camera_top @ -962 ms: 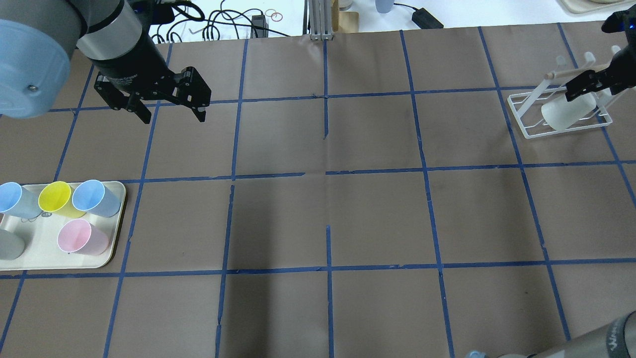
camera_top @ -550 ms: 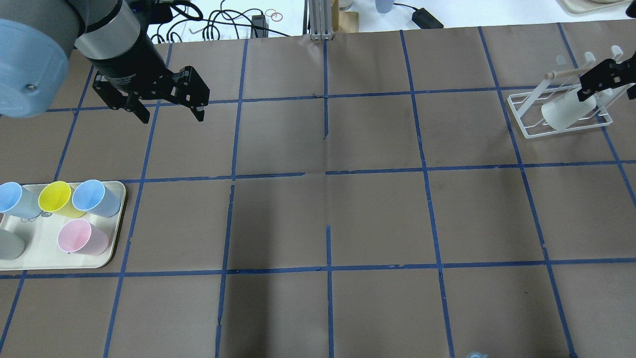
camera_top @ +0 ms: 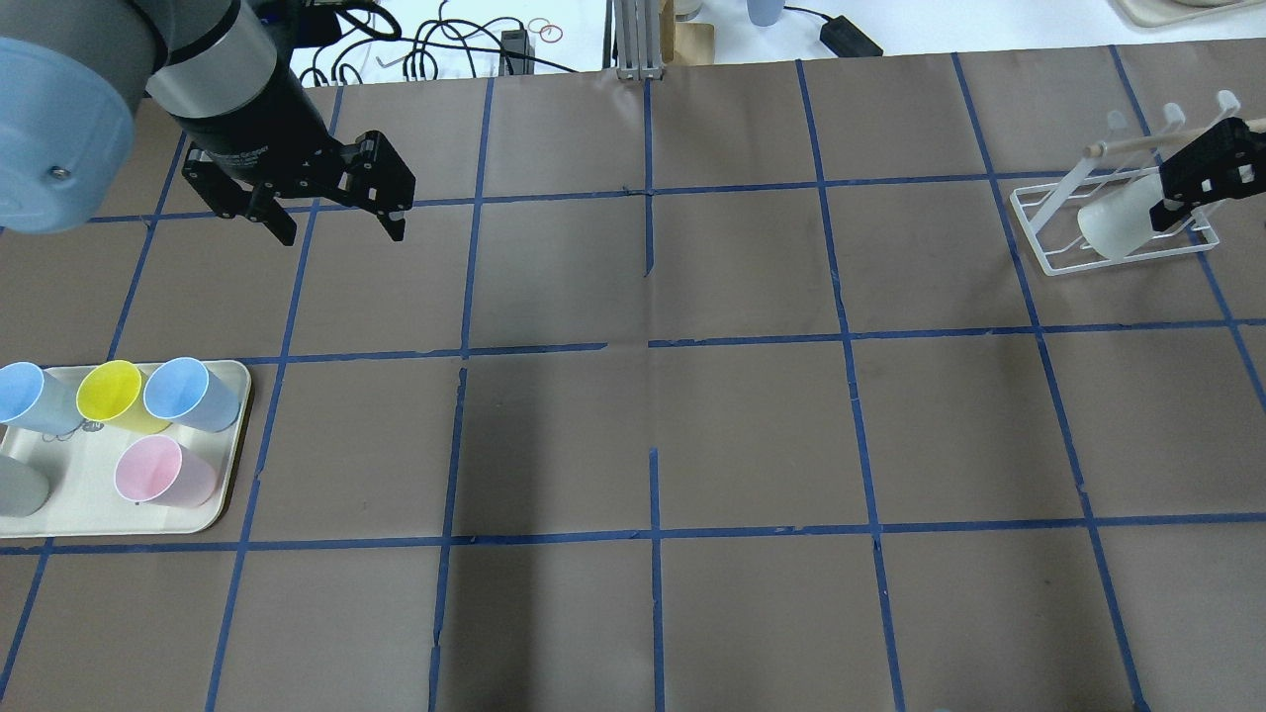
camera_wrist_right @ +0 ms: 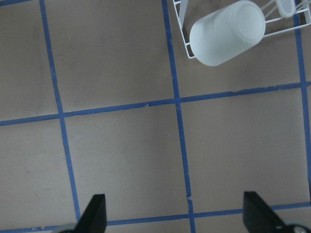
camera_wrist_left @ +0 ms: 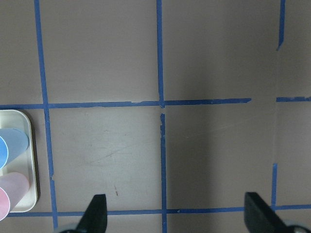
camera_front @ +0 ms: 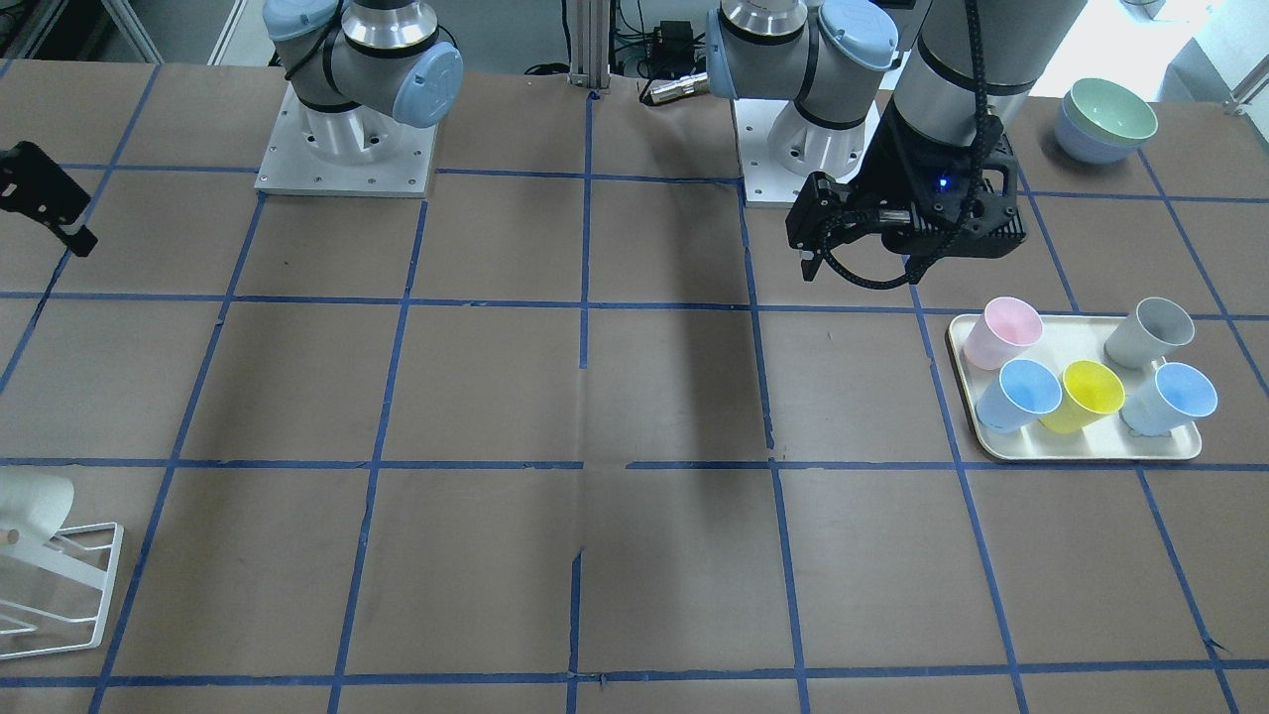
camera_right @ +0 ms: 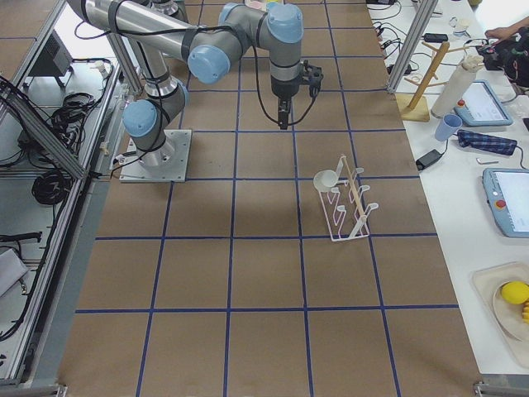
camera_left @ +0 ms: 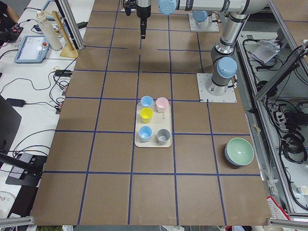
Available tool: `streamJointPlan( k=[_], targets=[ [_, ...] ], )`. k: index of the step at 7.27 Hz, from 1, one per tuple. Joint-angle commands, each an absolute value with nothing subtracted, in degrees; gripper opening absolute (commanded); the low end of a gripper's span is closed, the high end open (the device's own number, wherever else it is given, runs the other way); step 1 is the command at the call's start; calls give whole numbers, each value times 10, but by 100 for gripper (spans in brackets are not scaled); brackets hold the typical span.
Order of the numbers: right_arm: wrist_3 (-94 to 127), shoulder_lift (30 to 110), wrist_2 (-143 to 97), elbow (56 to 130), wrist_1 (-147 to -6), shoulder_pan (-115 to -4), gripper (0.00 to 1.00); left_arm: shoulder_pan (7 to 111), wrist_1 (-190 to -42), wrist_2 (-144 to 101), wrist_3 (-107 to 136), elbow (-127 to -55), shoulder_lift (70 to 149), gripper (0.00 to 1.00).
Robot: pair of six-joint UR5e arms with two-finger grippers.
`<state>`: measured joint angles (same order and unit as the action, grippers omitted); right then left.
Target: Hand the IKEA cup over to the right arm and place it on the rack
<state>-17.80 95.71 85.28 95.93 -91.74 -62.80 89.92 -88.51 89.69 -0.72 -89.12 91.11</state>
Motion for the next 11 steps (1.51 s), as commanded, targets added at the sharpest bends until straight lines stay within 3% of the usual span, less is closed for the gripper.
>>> streamJointPlan(
  k=[1,6,11],
  targets=[
    [-97,978,918,959,-892,-702,100,894,-885,896,-7,-891,911,100],
    [63,985,921,964,-882,-872,100,895,-881,896,-9,-891,909,100],
    [55,974,886,967,-877,-873,100,893,-881,894,-9,-891,909,100]
  ],
)
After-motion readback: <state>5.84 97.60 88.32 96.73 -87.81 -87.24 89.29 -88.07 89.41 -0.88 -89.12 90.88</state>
